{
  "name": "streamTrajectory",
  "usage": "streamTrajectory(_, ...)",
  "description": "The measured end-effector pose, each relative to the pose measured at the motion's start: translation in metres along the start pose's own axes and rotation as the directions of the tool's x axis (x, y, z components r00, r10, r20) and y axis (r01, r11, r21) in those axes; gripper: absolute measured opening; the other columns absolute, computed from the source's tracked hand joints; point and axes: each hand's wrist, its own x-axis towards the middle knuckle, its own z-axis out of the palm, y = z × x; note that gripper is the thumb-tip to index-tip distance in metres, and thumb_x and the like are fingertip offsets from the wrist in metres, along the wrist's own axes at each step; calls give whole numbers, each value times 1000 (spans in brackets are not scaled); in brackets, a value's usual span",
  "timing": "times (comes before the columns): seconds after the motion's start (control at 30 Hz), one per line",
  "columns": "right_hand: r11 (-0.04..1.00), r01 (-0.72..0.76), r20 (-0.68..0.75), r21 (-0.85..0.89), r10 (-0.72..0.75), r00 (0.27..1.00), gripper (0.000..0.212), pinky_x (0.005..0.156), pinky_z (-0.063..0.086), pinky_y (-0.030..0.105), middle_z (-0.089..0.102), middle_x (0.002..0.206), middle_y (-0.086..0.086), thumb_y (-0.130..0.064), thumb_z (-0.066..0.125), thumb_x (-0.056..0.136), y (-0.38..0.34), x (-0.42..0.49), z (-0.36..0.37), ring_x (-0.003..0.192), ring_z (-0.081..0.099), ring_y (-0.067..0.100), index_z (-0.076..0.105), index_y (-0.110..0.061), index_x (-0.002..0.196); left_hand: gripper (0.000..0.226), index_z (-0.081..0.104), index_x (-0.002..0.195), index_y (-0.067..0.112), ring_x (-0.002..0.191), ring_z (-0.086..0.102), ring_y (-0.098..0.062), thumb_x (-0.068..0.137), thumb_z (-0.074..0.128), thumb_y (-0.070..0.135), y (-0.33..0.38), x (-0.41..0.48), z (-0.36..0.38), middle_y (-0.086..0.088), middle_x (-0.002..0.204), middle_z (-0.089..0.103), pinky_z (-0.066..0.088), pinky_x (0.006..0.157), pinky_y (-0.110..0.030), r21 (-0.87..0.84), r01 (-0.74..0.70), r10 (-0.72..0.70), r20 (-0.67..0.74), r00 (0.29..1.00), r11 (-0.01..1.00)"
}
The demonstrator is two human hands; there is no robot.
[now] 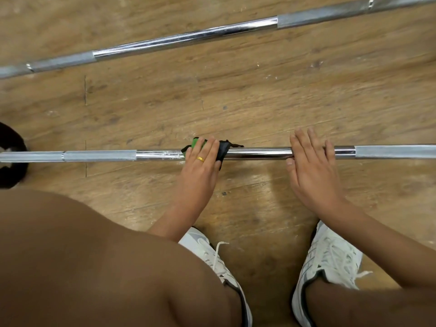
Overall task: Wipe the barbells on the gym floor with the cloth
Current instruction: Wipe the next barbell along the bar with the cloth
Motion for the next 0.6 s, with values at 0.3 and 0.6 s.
streamTrajectory(0.3,1000,12,21,0,-12,1000,56,125,9,50,22,166,7,-31,32,104,2,-17,-2,155,9,22,32,-8,155,48,54,141,2,138,47,-33,94,66,2,-15,-8,-5,-13,144,57,34,115,-52,6,-103,104,-35,994,995)
streamTrajectory(0.6,999,38,22,-28,-37,999,57,126,8,47,23,166,6,-32,30,104,2,-32,-1,154,15,21,28,-9,157,57,48,146,5,144,39,-30,91,52,-11,-3,-17,5,-11,151,49,32,117,-49,1,-200,200,-30,979,980)
